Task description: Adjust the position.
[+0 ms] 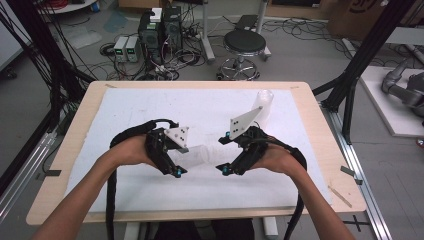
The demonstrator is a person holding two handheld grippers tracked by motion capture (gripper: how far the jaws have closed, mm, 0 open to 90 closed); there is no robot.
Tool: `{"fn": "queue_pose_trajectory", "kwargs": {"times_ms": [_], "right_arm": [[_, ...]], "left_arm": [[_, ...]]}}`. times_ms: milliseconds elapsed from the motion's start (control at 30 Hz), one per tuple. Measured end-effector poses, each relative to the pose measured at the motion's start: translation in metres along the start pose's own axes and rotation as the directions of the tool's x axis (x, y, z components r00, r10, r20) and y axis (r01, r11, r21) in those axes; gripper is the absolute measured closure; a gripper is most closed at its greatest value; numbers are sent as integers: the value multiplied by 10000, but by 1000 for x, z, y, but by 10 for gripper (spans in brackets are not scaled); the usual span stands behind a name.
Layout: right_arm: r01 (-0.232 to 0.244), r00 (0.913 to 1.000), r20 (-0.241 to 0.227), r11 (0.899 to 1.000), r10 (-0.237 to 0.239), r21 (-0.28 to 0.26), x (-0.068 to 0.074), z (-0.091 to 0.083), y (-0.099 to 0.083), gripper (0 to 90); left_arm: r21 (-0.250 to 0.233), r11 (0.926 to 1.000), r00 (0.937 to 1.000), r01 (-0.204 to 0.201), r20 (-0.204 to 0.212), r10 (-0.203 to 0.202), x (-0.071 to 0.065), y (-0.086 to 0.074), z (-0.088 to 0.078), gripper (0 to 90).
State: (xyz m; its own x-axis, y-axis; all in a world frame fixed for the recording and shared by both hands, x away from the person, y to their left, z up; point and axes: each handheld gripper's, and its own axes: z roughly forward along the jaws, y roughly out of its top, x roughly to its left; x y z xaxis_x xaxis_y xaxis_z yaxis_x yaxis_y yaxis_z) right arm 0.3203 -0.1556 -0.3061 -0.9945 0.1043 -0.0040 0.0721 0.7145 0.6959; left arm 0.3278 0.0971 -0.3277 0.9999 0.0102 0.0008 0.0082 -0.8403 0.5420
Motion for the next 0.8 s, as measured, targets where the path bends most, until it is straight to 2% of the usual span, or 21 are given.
{"fn": "queue_pose_trajectory", "kwargs": {"times_ms": [67, 200, 367, 633, 800], "right_arm": [[91, 9999, 63, 9994, -93, 336, 1, 2, 2, 164], [283, 9996, 29, 9977, -285, 616, 2, 6, 6, 164], [423, 9991, -2, 9934, -425, 1066, 3, 13, 11, 164], [526, 9986, -85, 9879, -519, 1460, 2, 21, 15, 165], [594, 9982, -102, 9876, -586, 1454, 2, 22, 17, 168]], "left_arm": [[122, 9999, 10000, 32, 30, -33, 1, 2, 1, 325], [238, 9996, 9999, 127, 66, -128, 2, 9, 3, 330], [446, 9990, 9999, 17, 148, -24, 1, 19, 7, 331], [662, 9978, 9997, 14, 243, -30, 2, 30, 12, 331], [782, 9969, 9995, -61, 298, 37, 3, 31, 15, 332]]}}
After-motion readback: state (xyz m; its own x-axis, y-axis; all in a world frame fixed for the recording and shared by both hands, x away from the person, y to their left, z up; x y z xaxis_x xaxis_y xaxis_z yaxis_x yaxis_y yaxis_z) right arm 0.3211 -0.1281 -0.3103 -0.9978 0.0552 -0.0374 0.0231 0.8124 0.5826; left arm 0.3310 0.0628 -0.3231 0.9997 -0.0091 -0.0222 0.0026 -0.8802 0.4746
